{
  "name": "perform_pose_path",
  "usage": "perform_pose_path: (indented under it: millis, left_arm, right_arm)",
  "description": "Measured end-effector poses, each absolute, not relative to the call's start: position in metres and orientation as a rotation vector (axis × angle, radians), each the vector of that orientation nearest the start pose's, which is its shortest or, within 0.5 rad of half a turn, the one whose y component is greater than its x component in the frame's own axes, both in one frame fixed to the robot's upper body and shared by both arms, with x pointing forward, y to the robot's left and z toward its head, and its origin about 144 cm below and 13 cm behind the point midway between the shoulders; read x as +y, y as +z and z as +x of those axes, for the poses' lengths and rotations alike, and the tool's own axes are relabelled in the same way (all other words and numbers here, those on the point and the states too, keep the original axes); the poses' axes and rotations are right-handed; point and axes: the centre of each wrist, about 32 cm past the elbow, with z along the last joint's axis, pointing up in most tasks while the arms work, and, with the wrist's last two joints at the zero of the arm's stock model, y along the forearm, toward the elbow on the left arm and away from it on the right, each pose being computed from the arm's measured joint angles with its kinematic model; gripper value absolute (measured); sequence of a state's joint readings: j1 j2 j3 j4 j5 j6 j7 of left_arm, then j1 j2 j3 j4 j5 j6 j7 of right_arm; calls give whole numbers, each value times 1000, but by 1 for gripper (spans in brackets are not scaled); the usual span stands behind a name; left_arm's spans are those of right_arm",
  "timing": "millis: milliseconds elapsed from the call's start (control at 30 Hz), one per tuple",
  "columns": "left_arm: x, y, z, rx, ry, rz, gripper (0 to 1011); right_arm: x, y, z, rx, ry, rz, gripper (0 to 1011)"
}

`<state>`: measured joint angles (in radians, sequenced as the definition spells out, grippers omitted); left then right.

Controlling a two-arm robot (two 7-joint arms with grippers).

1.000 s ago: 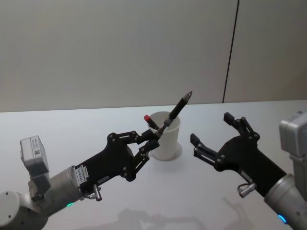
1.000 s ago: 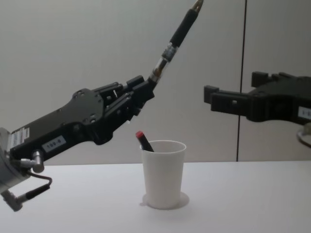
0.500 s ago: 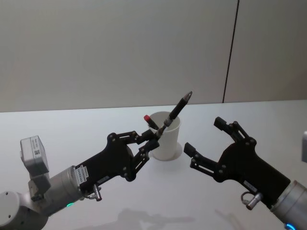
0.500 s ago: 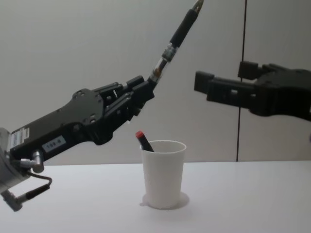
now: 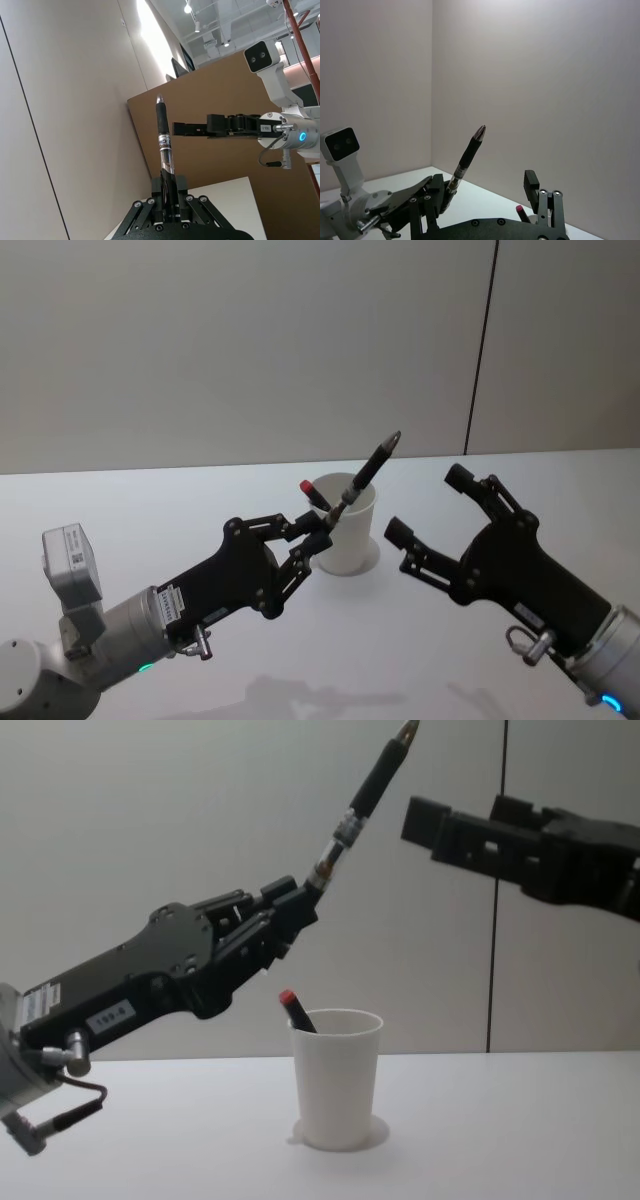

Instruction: Place the pen into the pen holder.

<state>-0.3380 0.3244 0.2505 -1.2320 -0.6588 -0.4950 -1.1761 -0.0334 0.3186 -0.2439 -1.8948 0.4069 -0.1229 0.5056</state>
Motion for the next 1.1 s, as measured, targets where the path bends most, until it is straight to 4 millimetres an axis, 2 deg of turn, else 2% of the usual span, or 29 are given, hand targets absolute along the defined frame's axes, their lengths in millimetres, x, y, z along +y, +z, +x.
perform_pose_path:
  millis: [467, 1100]
  left_arm:
    - [285, 1160, 546, -348, 349, -368, 177]
    - [285, 1160, 546, -348, 349, -368, 177]
  right_arm:
    - [-208, 1217, 447, -138, -698, 392, 1002]
    - [-184, 1208, 474, -36, -615, 490, 1001]
